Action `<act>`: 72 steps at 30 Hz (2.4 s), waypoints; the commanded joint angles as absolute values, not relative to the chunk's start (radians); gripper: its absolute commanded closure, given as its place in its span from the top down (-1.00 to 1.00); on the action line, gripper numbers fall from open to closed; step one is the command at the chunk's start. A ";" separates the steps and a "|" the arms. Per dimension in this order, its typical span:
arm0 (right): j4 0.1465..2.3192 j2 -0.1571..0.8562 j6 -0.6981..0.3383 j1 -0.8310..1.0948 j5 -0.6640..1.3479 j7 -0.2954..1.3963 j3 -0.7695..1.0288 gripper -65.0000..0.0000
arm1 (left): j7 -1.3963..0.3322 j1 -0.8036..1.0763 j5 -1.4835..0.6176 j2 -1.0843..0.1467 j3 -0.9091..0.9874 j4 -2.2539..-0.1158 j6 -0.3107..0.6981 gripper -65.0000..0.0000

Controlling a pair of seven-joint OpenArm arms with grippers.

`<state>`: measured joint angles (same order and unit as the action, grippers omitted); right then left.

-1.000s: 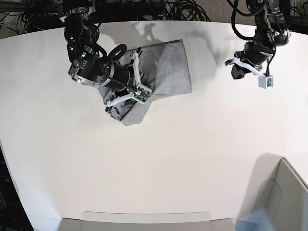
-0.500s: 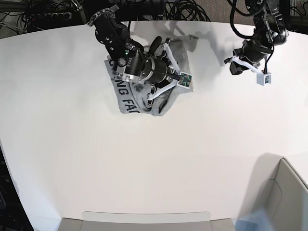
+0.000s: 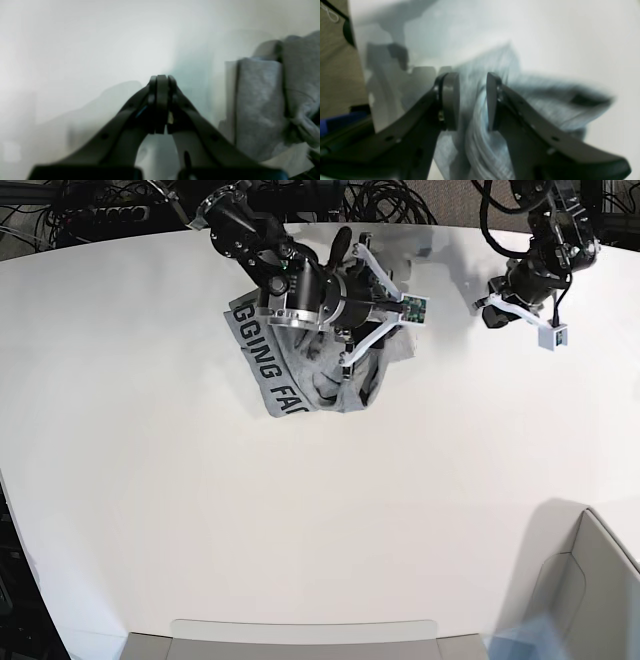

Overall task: Fold the T-shirt properly
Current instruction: 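Lift and flip the folded bundle with the right gripper onto itself, then grasp the bundle with both grippers and tuck its edges under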

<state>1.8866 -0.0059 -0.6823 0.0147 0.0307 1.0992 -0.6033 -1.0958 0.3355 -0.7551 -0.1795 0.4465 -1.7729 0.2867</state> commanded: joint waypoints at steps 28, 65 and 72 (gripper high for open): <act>1.903 0.120 -0.698 0.021 0.042 1.082 -0.366 -1.00 | -1.090 0.306 -0.766 -0.153 0.473 -1.787 0.292 -1.00; 1.245 -0.157 -0.698 -0.441 0.042 0.937 -0.582 -1.00 | -1.090 0.306 -0.768 -0.151 0.473 -1.790 0.292 -1.00; 1.185 -0.157 -0.671 -0.475 0.042 0.928 -0.702 -1.00 | -1.090 0.306 -0.768 -0.151 0.473 -1.788 0.294 -1.00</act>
<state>1.1652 -0.1413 -0.6769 -0.4488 0.0315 0.9432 -0.7048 -1.1000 0.3099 -0.7540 -0.1413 0.4713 -1.7710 0.2882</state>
